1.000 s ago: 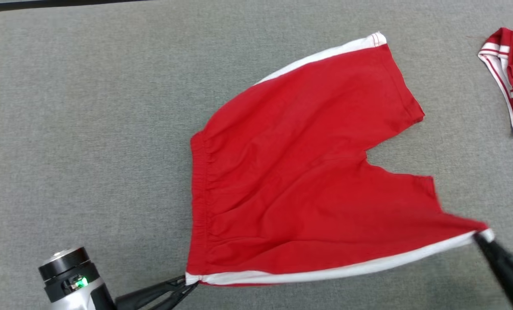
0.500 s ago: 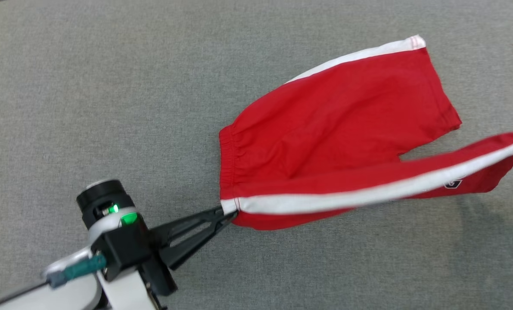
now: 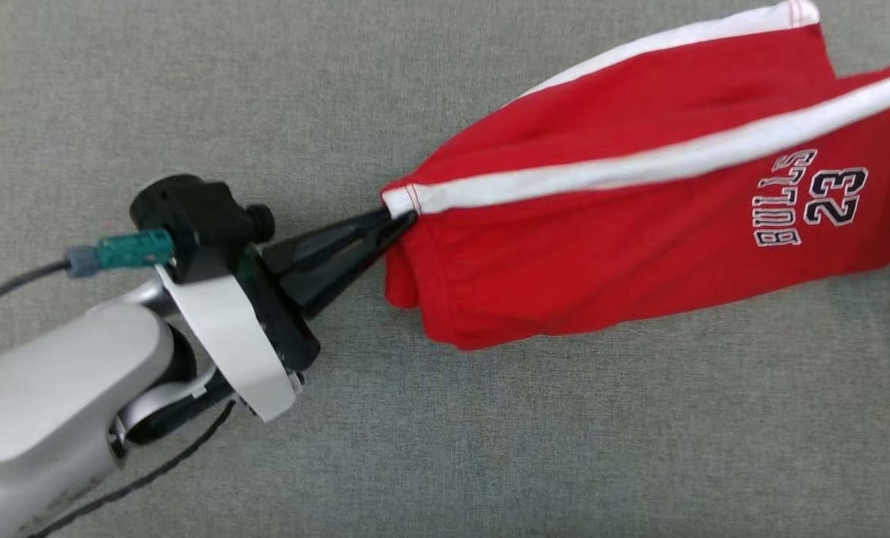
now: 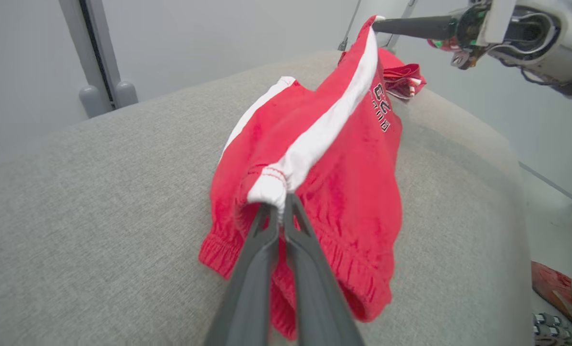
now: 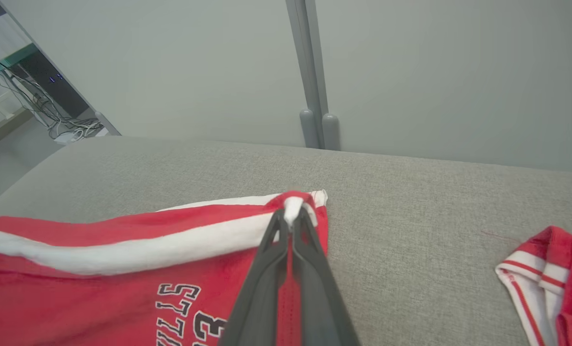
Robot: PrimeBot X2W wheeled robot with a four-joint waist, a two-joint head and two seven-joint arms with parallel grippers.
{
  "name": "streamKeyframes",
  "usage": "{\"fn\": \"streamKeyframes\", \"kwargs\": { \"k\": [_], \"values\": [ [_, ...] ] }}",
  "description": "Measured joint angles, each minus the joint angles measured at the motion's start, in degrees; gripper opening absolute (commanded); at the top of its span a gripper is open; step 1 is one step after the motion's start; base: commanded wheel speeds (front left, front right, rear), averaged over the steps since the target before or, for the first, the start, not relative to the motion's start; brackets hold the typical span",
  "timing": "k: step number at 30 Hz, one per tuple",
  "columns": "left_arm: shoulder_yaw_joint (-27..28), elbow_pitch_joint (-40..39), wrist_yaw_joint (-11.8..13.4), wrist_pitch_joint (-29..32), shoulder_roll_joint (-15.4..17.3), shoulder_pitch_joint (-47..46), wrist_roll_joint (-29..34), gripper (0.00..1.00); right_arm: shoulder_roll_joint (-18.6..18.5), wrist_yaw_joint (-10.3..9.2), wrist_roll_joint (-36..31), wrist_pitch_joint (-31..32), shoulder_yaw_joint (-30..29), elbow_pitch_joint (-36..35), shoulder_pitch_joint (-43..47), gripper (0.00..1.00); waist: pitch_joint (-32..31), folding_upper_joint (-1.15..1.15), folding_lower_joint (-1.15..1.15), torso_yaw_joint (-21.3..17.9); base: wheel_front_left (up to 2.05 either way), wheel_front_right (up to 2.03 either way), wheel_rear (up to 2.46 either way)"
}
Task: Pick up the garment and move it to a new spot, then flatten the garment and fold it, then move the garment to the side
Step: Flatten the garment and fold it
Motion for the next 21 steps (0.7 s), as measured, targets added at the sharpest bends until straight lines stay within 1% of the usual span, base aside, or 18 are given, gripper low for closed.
{"fn": "streamKeyframes", "kwargs": {
  "k": [7, 10, 14, 17, 18, 19, 20, 21],
  "values": [
    [-3.1, 3.9, 0.0, 0.7, 0.8, -6.4, -5.1, 0.0, -1.1, 0.01, -0.1, 1.1, 5.5, 5.2, -11.3, 0.0, 4.3, 0.0, 0.0, -0.1, 0.0, 0.0, 0.0],
    [-3.7, 5.1, 0.0, 1.1, 1.0, -8.0, -6.0, 0.0, -1.2, 0.01, 0.0, 1.0, 7.7, 7.5, -14.9, 0.0, 5.6, 0.0, 0.0, 0.0, 0.0, 0.0, 0.0],
    [-4.4, 6.8, 0.0, 1.0, 1.1, -9.4, -5.4, 0.0, -1.0, 0.01, 0.1, 0.1, 10.8, 10.6, -18.5, 0.01, 6.4, 0.0, 0.0, 0.5, 0.0, 0.0, 0.0],
    [-4.7, 8.2, 0.0, 0.4, 1.0, -9.8, -5.2, 0.0, -0.7, 0.01, 0.5, -0.5, 12.9, 12.6, -20.3, 0.24, 6.8, 0.0, 0.0, 0.8, 0.0, 0.0, 0.0],
    [-4.7, 8.6, 0.0, 0.3, 0.8, -9.9, -5.4, 0.0, -0.5, 0.02, 0.5, -0.7, 13.4, 13.2, -20.8, 0.43, 7.0, 0.0, 0.0, 0.9, 0.0, 0.0, 0.0],
    [-4.8, 9.1, -0.1, -0.1, 0.7, -10.0, -5.5, 0.0, -0.4, 0.02, 0.5, -1.3, 13.7, 14.0, -21.4, 0.97, 7.1, 0.0, 0.0, 1.0, 0.0, 0.0, 0.0],
    [-4.8, 9.5, -0.1, -0.2, 0.4, -10.0, -5.7, 0.09, -0.2, 0.02, 0.5, -2.0, 13.8, 14.7, -21.9, 1.0, 7.1, 0.0, 0.0, 1.1, 0.0, 0.0, 0.0],
    [-4.9, 9.8, -0.1, -0.2, 0.1, -10.0, -5.8, 0.89, 0.0, 0.02, 0.5, -2.8, 13.8, 15.3, -22.4, 1.0, 7.2, 0.0, 0.0, 1.2, 0.0, 0.0, 0.0]
  ]
}}
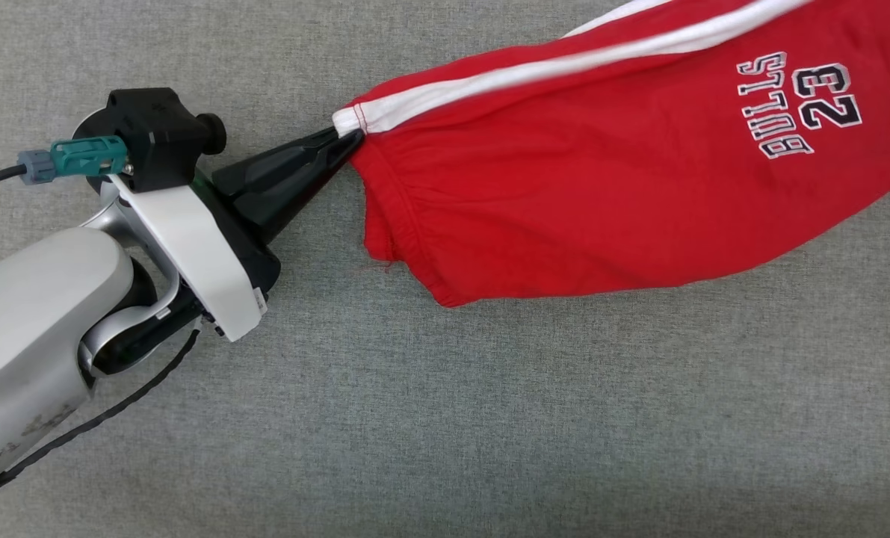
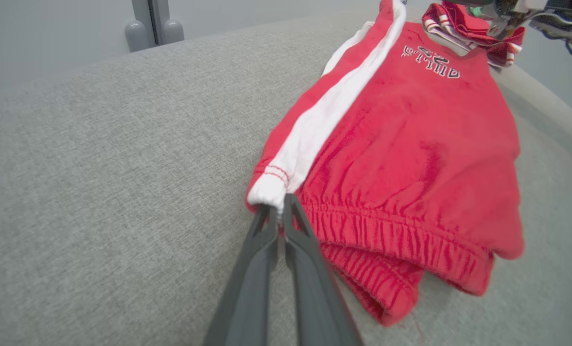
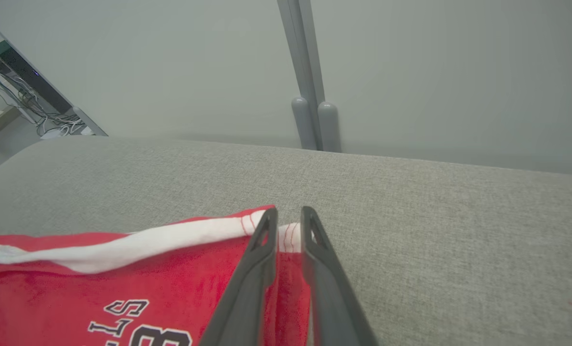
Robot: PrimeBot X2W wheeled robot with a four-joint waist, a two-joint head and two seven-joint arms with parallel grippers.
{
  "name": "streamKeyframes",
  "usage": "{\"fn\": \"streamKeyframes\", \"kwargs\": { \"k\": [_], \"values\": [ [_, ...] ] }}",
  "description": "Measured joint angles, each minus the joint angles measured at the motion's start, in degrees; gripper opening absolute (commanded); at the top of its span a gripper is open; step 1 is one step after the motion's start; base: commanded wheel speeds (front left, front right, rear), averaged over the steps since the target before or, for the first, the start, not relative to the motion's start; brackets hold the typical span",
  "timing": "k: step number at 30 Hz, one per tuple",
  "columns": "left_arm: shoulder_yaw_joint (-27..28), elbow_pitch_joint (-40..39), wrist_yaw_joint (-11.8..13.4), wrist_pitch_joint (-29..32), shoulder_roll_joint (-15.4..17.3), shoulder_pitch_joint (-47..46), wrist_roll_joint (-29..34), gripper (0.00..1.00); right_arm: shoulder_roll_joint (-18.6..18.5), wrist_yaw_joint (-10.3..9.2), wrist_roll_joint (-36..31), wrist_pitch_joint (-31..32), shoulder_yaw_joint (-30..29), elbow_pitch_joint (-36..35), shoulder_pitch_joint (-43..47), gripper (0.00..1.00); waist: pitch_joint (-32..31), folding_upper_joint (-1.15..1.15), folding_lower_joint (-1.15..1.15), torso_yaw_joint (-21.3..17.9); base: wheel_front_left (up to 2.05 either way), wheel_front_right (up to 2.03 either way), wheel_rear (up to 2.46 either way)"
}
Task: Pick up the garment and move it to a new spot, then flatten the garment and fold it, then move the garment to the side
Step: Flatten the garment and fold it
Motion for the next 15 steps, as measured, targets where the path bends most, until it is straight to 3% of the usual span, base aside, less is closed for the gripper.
{"fn": "streamKeyframes", "kwargs": {
  "k": [1, 6, 8, 11, 15],
  "values": [
    [-0.1, 0.4, 0.0, -0.2, -0.2, 0.0, 0.0, 1.0, 0.0, -0.02, -0.2, -1.0, 0.0, 0.7, -0.4, 1.0, 0.0, 0.0, 0.0, 0.1, 0.0, 0.0, 0.0],
    [0.0, 2.5, 0.0, -3.5, -1.6, 0.4, 0.6, 1.0, 0.0, -0.01, 0.6, -5.6, -1.4, 1.6, 1.5, 1.0, -1.1, 0.0, 0.0, 0.2, 0.0, 0.0, 0.0],
    [0.7, 3.3, 1.3, -5.3, -1.6, 1.7, 2.6, 1.0, -0.8, -0.01, 1.2, -7.1, -2.5, 1.6, 4.6, 1.0, -1.9, 0.0, 0.0, 0.1, 0.0, 0.0, 0.0],
    [3.3, 2.7, 7.2, -6.5, -1.6, 5.1, 7.5, 1.0, -1.7, -0.01, 1.8, -8.8, -4.4, 1.8, 9.9, 1.0, -3.4, 0.0, 0.0, -0.3, 0.0, 0.0, 0.0],
    [13.5, -2.7, 18.4, -6.6, -3.4, 14.2, 15.1, 1.0, -0.7, -0.02, 2.4, -10.1, -5.1, 1.6, 16.2, 1.0, -5.8, 0.0, 0.0, -0.9, 0.0, 0.0, 0.0]
  ]
}}
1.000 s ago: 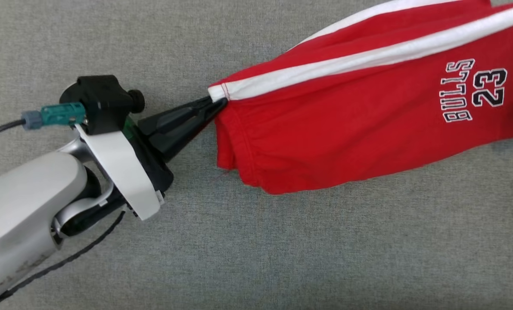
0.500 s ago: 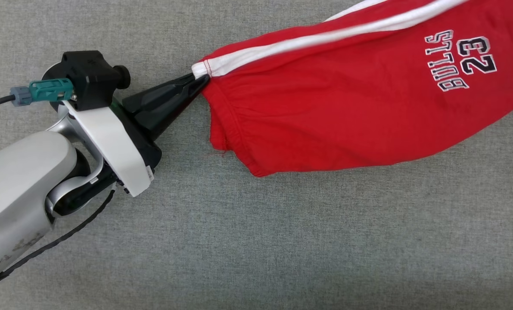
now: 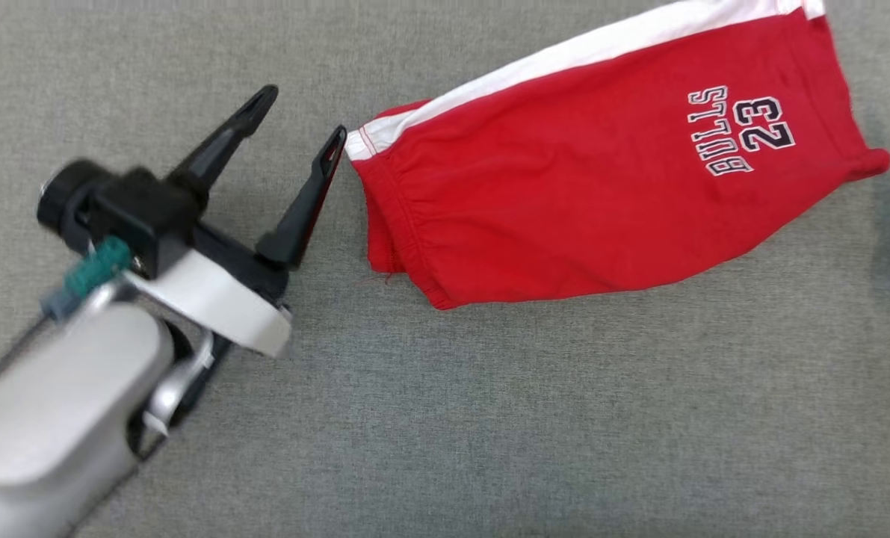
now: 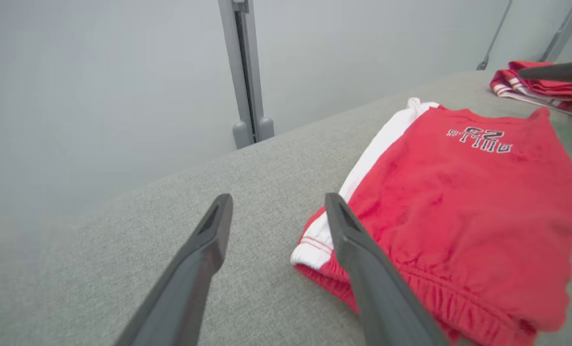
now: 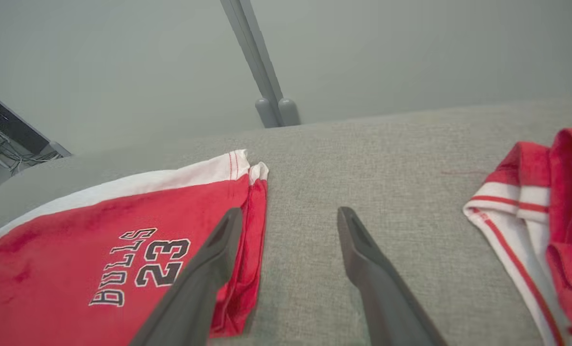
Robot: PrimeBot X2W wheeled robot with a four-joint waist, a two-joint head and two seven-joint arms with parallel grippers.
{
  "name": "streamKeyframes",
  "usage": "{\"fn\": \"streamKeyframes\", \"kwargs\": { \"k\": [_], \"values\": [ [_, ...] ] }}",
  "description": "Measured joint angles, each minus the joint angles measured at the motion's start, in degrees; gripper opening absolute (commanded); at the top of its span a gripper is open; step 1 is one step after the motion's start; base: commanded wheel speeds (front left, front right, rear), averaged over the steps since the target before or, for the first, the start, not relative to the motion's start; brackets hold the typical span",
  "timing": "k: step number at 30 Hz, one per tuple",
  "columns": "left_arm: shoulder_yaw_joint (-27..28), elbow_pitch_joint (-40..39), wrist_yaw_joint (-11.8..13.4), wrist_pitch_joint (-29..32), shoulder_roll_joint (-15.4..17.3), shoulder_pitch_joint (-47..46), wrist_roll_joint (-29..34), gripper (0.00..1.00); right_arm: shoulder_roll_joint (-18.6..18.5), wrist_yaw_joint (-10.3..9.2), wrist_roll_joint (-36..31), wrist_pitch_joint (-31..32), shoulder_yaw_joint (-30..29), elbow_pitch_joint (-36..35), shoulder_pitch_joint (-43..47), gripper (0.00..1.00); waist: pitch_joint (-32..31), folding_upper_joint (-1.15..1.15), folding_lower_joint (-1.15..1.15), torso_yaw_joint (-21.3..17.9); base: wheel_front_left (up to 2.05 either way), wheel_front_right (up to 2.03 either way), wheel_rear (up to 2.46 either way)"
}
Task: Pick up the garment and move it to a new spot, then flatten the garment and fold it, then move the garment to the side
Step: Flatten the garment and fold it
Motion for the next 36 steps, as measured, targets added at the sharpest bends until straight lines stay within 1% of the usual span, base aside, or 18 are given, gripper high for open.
{"fn": "streamKeyframes", "kwargs": {
  "k": [2, 4, 6, 9, 13, 14, 15, 19, 24, 25, 27, 28, 31, 36],
  "values": [
    [4.9, -2.7, 4.6, 0.0, -2.1, 6.5, 3.8, 1.0, 1.3, 0.0, 1.0, 0.3, 0.5, 0.1, 1.9, 1.0, -1.3, 0.0, 0.0, -0.1, 0.0, 0.0, 0.0],
    [8.5, -4.6, 7.9, 0.0, -4.5, 13.2, 7.4, 1.0, 2.3, 0.0, 1.0, 0.6, 0.7, 1.1, 2.5, 1.0, -2.7, 0.0, 0.0, 0.0, 0.0, 0.0, 0.0],
    [11.6, -5.9, 9.9, 0.0, -7.9, 18.7, 10.1, 1.0, 3.3, 0.0, 1.0, 1.3, 0.8, 2.5, 2.3, 1.0, -4.0, 0.0, 0.0, 0.5, 0.0, 0.0, 0.0],
    [15.7, -6.8, 11.6, 0.0, -13.5, 25.2, 14.4, 1.0, 4.8, 0.0, 0.5, 4.2, 1.6, 6.6, 1.4, 1.0, -5.4, 0.0, 0.0, 2.2, 0.0, 0.0, 0.0],
    [20.8, -6.4, 11.8, 0.0, -20.1, 31.7, 19.2, 1.0, 6.0, 0.0, -2.0, 7.4, 2.5, 11.4, -1.5, 1.0, -6.9, 0.0, 0.0, 5.1, 0.0, 0.0, 0.0],
    [20.8, -6.4, 11.8, 0.0, -20.1, 31.7, 19.2, 1.0, 6.0, 0.0, -2.0, 7.4, 2.5, 11.4, -1.5, 1.0, -6.9, 0.0, 0.0, 5.1, 0.0, 0.0, 0.0],
    [22.4, -5.6, 11.3, 0.0, -22.3, 33.7, 22.0, 1.0, 6.6, 0.0, -3.5, 8.6, 2.9, 14.1, -2.8, 1.0, -7.5, 0.0, 0.0, 6.5, 0.0, 0.0, 0.0],
    [24.2, -3.9, 9.4, 0.0, -25.5, 35.8, 27.8, 1.0, 7.5, 0.0, -6.9, 11.3, 2.6, 20.6, -4.0, 1.0, -8.5, 0.0, 0.0, 9.1, 0.0, 0.0, 0.0],
    [26.6, -2.7, 7.1, 0.0, -28.8, 38.1, 31.5, 1.0, 8.3, 0.07, -10.5, 13.6, 1.2, 26.2, -4.9, 1.0, -9.5, 0.0, 0.0, 11.1, 0.0, 0.0, 0.0],
    [27.2, -2.6, 6.5, 0.0, -29.3, 38.5, 32.0, 1.0, 8.6, 0.07, -11.0, 13.8, 0.9, 26.8, -4.9, 0.82, -9.6, 0.0, 0.0, 11.3, 0.0, 0.0, 0.0],
    [28.2, -2.2, 5.5, 0.0, -30.1, 39.1, 32.8, 1.0, 9.3, 0.02, -11.6, 14.1, 0.5, 27.2, -5.0, 0.08, -9.9, 0.0, 0.0, 11.3, 0.0, 0.0, 0.0],
    [28.7, -2.0, 4.9, 0.0, -30.4, 39.4, 33.2, 1.0, 9.6, 0.01, -11.7, 14.1, 0.5, 27.2, -4.9, 0.0, -9.9, 0.0, 0.0, 11.2, 0.0, 0.0, 0.0],
    [29.9, -1.6, 3.5, 0.0, -31.3, 39.9, 34.5, 1.0, 10.9, 0.02, -11.8, 13.6, 0.2, 26.7, -4.8, 0.0, -10.2, 0.0, 0.0, 10.6, 0.0, 0.0, 0.0],
    [32.1, -1.2, 1.4, 0.0, -31.9, 40.8, 36.4, 1.0, 10.0, 0.08, -13.0, 11.2, -1.0, 23.8, -2.3, 0.0, -10.7, 0.0, 0.0, 8.5, 0.0, 0.0, 0.0]
  ]
}}
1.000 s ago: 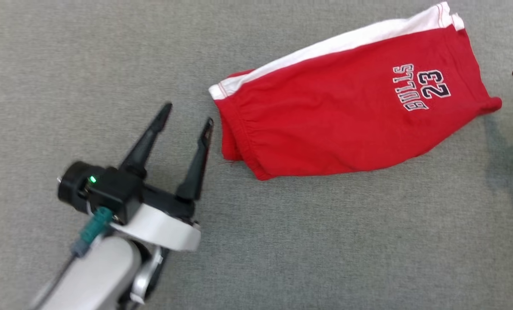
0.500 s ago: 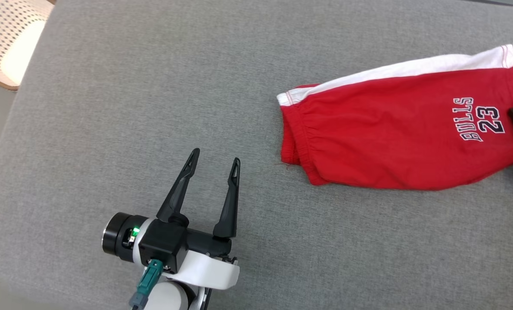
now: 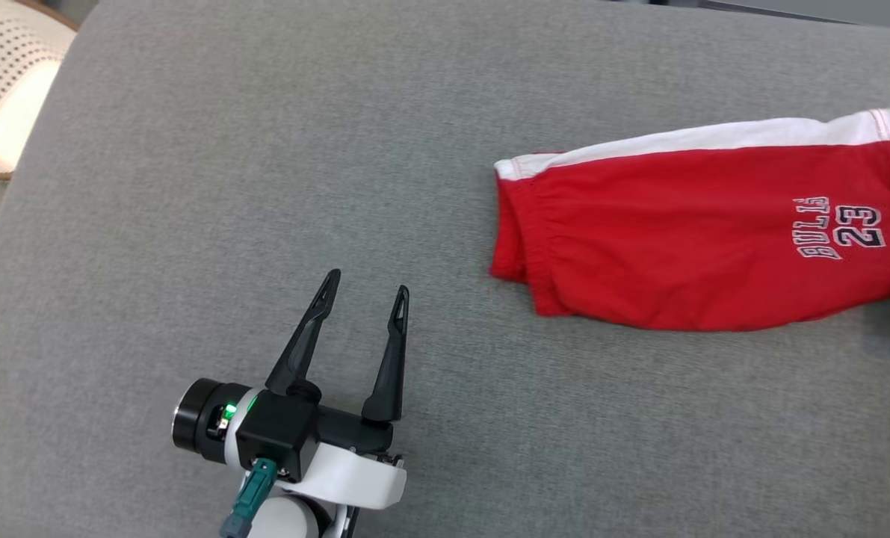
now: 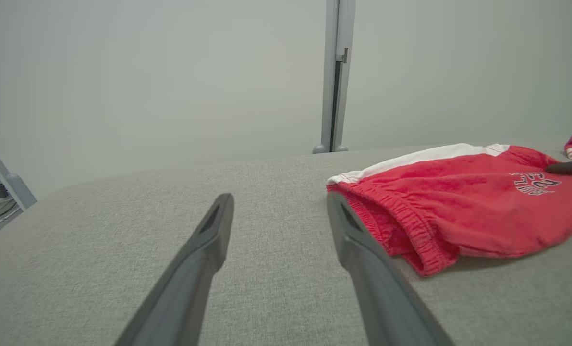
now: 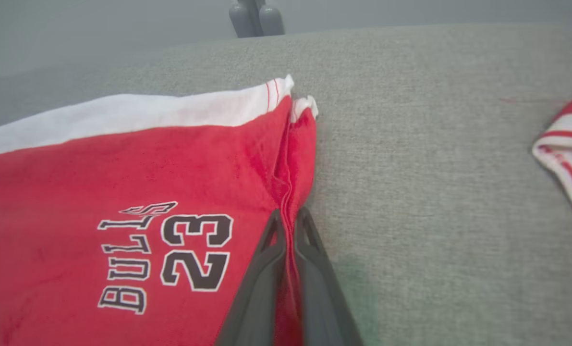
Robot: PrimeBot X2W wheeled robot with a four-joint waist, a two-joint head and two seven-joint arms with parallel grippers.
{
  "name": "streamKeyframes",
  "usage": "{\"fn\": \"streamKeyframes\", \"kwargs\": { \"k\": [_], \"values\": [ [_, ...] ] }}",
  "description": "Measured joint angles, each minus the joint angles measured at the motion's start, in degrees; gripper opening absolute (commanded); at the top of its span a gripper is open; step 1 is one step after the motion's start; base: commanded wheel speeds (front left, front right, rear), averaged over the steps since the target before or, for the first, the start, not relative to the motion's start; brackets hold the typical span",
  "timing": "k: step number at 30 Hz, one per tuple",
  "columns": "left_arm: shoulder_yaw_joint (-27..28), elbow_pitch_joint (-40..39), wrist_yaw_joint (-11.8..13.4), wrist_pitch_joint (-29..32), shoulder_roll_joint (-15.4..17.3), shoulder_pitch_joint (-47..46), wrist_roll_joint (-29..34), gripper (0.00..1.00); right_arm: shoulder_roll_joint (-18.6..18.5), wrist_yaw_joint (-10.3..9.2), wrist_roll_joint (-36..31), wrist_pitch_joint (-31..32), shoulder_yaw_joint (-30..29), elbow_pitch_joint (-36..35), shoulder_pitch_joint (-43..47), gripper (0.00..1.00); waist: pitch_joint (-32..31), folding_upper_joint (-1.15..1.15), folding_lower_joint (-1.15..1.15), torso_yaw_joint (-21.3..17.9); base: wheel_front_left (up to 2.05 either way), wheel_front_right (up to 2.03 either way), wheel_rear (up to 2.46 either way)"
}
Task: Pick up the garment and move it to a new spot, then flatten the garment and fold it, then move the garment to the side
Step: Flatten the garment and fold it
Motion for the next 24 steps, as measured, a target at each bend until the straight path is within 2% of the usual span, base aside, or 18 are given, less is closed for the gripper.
{"fn": "streamKeyframes", "kwargs": {
  "k": [7, 11, 16, 24],
  "values": [
    [1.8, 0.6, -2.3, 0.0, -0.9, 0.5, 1.8, 1.0, -6.5, -0.01, -3.1, -0.6, -4.3, -5.0, 5.4, 0.0, -0.9, 0.0, 0.0, -3.9, 0.0, 0.0, 0.0],
    [2.6, 1.1, -3.2, 0.0, -1.1, 0.9, 2.5, 1.0, -8.2, -0.02, -6.4, 0.3, -6.3, -8.5, 6.9, 0.0, -1.5, 0.0, 0.0, -5.8, 0.0, 0.0, 0.0],
    [3.3, 1.9, -4.4, 0.0, -1.3, 1.1, 3.0, 1.0, -6.4, -0.02, -11.8, 2.2, -6.3, -14.4, 6.1, 0.0, -2.6, 0.0, 0.0, -7.3, 0.0, 0.0, 0.0],
    [3.3, 3.5, -5.9, 0.0, -2.0, 1.3, 3.6, 1.0, 1.6, -0.02, -19.2, 6.9, -1.5, -21.9, 1.7, 0.0, -4.8, 0.0, 0.0, -7.5, 0.0, 0.0, 0.0]
  ]
}}
